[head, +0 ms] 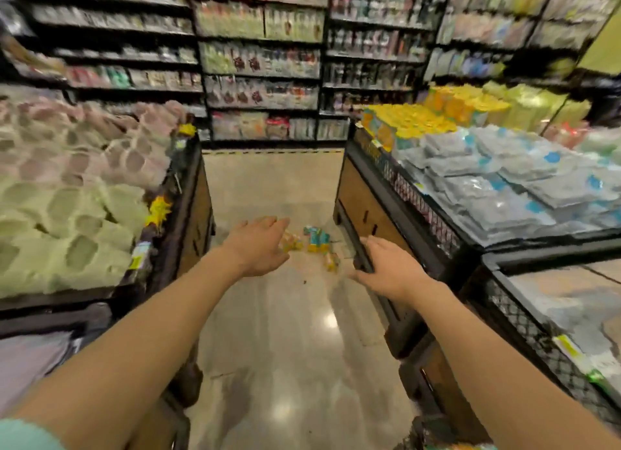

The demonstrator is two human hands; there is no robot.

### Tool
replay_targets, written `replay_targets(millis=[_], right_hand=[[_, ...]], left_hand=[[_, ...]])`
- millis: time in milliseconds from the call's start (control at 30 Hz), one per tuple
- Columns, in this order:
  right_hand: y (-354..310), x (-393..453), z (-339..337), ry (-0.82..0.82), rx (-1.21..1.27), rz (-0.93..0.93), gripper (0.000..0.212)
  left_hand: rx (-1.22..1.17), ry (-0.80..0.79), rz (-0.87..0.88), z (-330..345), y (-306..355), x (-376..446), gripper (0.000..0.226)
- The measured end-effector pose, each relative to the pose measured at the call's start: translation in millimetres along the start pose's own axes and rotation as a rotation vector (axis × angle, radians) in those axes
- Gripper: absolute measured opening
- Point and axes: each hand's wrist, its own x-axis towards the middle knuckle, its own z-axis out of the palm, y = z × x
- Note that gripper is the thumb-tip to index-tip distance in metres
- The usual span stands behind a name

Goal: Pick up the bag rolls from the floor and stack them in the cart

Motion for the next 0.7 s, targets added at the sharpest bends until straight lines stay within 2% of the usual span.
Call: replay_targets(millis=[333, 700], right_hand=[[-63, 187, -25, 0.017, -0.025, -0.081, 0.092], [-25, 376, -37, 0.017, 0.004, -0.118, 0.092]], left_hand=[[0.014, -0.019, -0.082, -8, -138, 85, 0.083], [0.03, -0.1, -0.094, 2, -185, 253, 0.08]])
